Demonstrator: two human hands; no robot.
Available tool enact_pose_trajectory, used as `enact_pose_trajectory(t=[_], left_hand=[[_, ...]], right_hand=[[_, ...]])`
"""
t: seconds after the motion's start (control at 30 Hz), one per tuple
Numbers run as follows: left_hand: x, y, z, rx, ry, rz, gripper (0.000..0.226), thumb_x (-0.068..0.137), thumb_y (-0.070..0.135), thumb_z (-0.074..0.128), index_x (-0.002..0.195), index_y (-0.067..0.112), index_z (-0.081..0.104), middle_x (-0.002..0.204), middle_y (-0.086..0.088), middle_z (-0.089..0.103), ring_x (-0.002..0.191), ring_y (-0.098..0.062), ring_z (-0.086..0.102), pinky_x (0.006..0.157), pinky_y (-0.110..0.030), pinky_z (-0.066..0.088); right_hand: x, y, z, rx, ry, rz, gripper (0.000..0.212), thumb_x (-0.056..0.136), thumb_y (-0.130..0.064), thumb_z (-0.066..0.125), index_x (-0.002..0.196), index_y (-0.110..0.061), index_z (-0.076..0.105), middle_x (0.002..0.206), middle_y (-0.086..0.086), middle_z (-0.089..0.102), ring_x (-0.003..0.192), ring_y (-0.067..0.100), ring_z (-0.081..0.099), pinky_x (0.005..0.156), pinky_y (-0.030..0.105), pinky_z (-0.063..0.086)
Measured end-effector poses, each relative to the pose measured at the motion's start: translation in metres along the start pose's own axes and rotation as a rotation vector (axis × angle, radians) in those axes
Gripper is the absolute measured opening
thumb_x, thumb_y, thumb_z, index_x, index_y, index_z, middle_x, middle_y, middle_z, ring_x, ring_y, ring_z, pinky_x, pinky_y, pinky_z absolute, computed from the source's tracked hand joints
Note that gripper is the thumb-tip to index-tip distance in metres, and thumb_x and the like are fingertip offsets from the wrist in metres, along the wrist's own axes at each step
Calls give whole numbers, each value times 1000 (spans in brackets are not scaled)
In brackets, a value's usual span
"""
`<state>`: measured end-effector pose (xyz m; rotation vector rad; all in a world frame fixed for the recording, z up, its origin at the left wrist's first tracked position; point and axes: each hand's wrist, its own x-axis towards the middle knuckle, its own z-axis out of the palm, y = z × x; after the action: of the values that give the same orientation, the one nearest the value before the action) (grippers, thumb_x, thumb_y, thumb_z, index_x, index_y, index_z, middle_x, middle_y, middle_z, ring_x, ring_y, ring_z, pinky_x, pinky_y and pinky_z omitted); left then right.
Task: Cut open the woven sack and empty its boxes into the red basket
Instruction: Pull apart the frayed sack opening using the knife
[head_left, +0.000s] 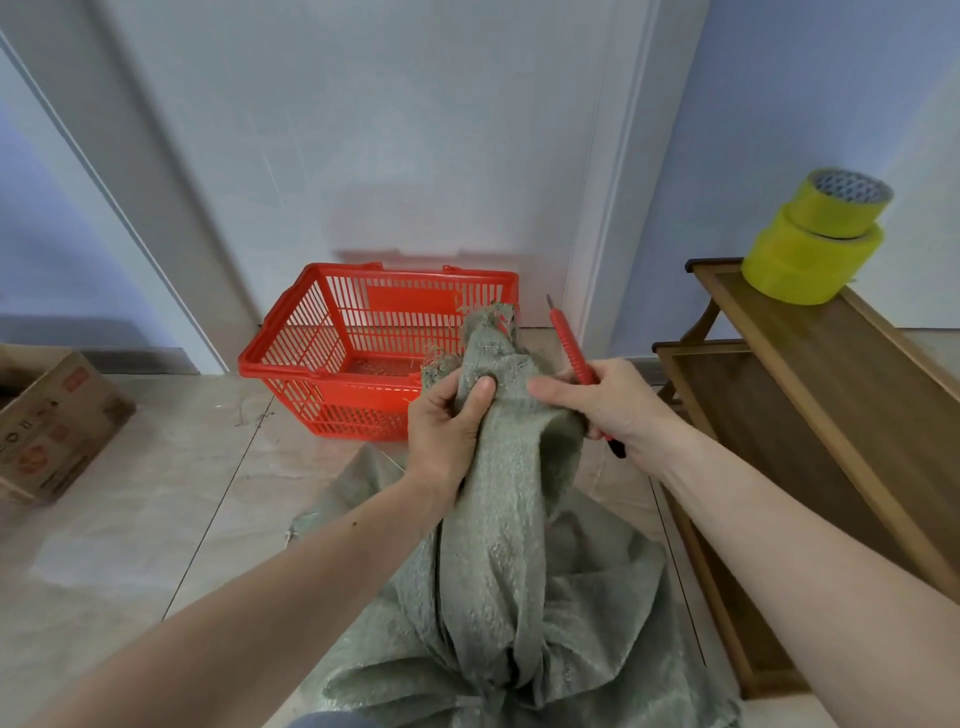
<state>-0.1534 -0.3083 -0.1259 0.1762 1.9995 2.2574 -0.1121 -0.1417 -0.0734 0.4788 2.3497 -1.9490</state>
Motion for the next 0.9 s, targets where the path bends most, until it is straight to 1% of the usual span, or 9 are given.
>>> enact_pose_trajectory(t=[0.1,0.17,0.27,0.33,0.43,0.6,0.7,0.77,0.9], left_hand=[[4,-2,-7,423,183,81,41,91,44,67,126,23,66,111,3,58,97,-11,58,95,-29,48],[3,7,-9,469,243,70,42,93,50,59,123,20,64,105,-1,61,89,-12,59,89,-36,53],[-2,28,-1,195,98,-216,41,101,49,48,116,12,58,94,-5,69,75,-14,68,63,-31,55],[-8,38,7,62,-43,-406,45,102,53,41,117,13,54,98,-8,71,84,-20,72,72,-35,60],[-10,45,15,-190,-183,-483,57,98,63,38,110,13,62,90,-8,78,91,-25,72,84,-38,57],[7,38,18,-416,-197,-471,78,79,61,67,131,3,59,114,-21,69,101,-30,70,86,-43,59],[14,21,20,-404,-66,-428,53,89,31,72,130,1,55,108,-20,70,89,-33,71,76,-46,60],[15,11,18,-428,-32,-414,33,97,21,63,124,3,59,114,-22,71,96,-35,71,86,-51,58],[14,2,17,-433,-22,-391,27,104,29,47,105,12,68,100,-10,77,88,-24,74,81,-42,60]], right_hand=[[1,2,5,4,22,-19,24,76,-17,84,82,-8,63,62,-5,59,43,-1,51,42,18,38],[4,3,5,-60,97,-70,28,73,-15,86,82,-8,61,66,-2,58,53,5,56,50,21,44],[8,4,5,-110,203,-150,34,68,-16,89,74,-13,56,70,0,59,68,17,60,70,37,54],[7,4,8,-84,236,-193,35,65,-14,91,75,-13,56,70,-4,61,68,13,62,72,34,56],[-1,2,17,-44,167,-218,33,64,-15,91,82,-7,64,78,-15,70,71,-2,69,67,16,52],[-10,19,28,-39,56,-241,13,73,-21,86,80,-18,76,97,-8,76,87,13,73,89,44,57],[-18,22,27,-13,25,-227,18,86,-22,76,96,-14,62,93,2,73,57,4,64,61,25,55],[-22,22,26,100,26,-177,31,87,-28,73,101,-7,54,88,3,73,39,6,49,51,33,46],[-16,16,18,199,254,-104,25,90,-25,71,100,-6,60,75,8,74,46,8,56,44,28,43]])
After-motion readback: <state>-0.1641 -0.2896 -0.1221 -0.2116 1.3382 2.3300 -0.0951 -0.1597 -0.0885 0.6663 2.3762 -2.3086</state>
